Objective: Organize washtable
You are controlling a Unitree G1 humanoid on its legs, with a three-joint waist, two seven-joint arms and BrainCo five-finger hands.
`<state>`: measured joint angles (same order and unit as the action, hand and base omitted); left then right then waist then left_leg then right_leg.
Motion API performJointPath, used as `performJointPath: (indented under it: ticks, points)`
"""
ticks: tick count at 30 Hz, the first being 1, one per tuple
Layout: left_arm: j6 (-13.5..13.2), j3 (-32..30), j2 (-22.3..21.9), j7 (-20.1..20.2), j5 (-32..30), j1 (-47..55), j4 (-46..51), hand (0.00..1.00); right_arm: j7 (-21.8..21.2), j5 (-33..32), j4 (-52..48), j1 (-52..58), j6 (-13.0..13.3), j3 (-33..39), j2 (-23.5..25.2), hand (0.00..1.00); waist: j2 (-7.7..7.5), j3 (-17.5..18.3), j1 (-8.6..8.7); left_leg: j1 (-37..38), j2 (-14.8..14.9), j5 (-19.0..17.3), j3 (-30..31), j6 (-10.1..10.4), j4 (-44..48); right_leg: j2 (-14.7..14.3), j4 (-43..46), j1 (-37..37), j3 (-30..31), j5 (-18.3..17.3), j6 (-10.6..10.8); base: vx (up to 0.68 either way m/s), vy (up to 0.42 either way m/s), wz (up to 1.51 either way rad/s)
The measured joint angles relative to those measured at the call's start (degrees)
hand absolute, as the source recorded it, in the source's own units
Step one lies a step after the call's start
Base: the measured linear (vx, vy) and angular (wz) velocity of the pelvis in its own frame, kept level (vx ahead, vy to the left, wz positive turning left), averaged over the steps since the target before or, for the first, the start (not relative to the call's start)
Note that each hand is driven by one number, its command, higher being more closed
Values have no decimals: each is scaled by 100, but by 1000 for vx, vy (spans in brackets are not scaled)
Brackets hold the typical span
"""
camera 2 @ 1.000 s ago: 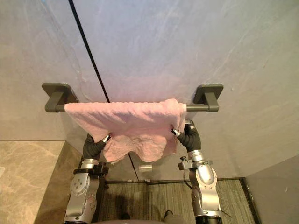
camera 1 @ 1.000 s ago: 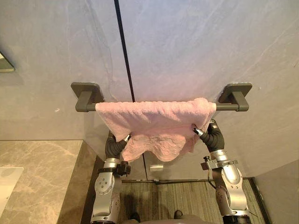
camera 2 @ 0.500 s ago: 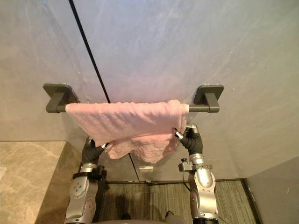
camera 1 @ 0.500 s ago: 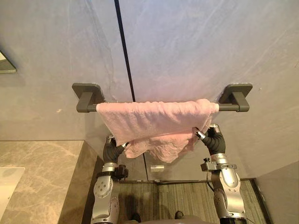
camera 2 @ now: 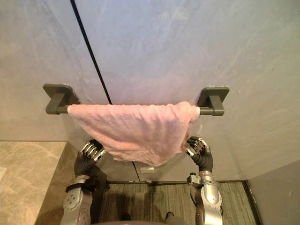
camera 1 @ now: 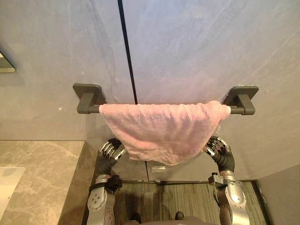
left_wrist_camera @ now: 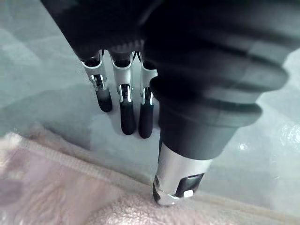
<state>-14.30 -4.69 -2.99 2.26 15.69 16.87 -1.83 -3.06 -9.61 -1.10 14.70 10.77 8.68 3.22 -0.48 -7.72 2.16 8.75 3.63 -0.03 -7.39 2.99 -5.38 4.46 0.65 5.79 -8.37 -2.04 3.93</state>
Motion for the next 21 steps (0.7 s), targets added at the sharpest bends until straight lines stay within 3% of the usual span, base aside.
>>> performJointPath:
  ticks: [8, 13, 21]
  points:
    - [0, -20, 47, 0, 154, 12, 0, 0, 64, -196, -53, 100, 1, 150, -2, 0, -2, -1, -20, 21, 25, -12, -37, 3, 1, -3, 10, 4, 31, 0, 0, 0, 0, -2]
    - [7, -395, 40, -33, 402, 108, 72, 0, 192, -460, -501, 422, 2, 774, 51, 0, 0, -4, -17, 92, 38, -54, -66, 6, 1, -1, 16, 74, 50, -19, 2, 0, 0, -1]
    - [-8, -1044, 43, -282, 892, 500, 1705, 0, 696, -542, -1862, 701, 12, 1854, 80, 0, 8, 48, -4, 113, 53, -268, -144, 17, 242, 65, 170, 149, 56, -173, 12, 0, 0, 0]
